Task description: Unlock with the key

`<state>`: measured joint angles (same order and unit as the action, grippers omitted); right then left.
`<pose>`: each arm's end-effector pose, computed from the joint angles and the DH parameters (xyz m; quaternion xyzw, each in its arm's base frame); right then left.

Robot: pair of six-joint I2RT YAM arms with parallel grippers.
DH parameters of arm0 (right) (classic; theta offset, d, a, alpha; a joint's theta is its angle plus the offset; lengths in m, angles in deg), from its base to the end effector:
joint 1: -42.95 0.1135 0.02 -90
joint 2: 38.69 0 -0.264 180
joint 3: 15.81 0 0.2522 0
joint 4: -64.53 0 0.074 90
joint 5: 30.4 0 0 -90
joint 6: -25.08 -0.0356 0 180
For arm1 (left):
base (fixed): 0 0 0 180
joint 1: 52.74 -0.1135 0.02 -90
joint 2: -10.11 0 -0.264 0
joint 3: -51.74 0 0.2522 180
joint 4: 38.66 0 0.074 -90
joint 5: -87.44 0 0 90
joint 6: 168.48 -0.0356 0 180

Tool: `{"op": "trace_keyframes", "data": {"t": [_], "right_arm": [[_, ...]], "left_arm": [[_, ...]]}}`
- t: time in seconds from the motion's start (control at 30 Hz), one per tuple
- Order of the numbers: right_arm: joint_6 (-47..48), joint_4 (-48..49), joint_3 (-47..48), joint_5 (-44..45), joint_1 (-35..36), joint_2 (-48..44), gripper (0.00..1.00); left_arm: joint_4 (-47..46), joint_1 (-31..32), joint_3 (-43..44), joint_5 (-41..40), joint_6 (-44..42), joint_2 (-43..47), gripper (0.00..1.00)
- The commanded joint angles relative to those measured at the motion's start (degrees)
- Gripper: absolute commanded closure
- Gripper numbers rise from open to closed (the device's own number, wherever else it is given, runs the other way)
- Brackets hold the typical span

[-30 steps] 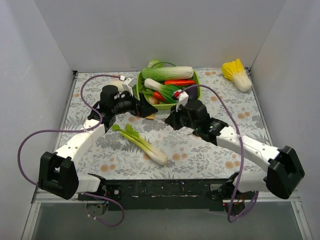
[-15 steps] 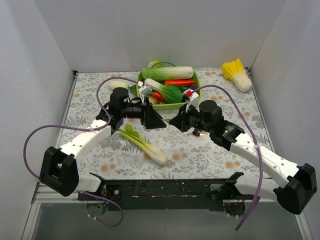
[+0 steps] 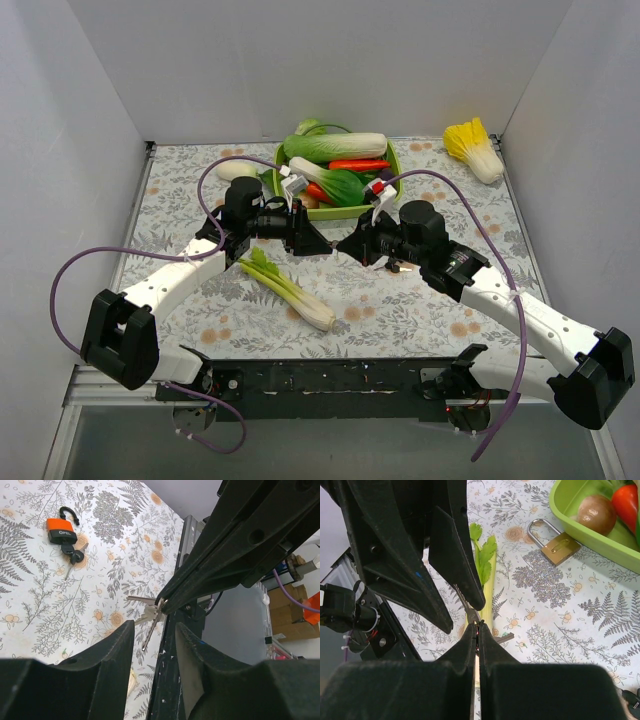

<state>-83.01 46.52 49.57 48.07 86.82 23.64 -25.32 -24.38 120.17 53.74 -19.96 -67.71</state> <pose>0.1785 0.1815 0.3326 -0.2357 0.7556 0.3802 0.4785 0.2496 -0.1684 0.2942 0.0613 0.7768 -0.6210 0.0845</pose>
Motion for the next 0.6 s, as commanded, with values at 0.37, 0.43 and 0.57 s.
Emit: {"op": "trace_keyframes", "data": {"t": [0.37, 0.43, 0.57], "right_arm": [[0.0, -1.6, 1.7, -5.2, -1.3, -1.6, 0.99], [-1.1, -2.3, 1.6, -6.3, -2.9, -3.1, 0.8], [-3.8, -2.9, 1.1, -11.0, -6.1, -6.2, 0.41]], "left_arm": [[2.0, 0.8, 0.3, 0.4, -5.2, 2.3, 1.0], [3.3, 1.5, 0.5, 0.4, -6.7, 3.1, 1.0], [9.5, 6.3, 1.5, -6.8, -14.0, 4.7, 1.0]]}}
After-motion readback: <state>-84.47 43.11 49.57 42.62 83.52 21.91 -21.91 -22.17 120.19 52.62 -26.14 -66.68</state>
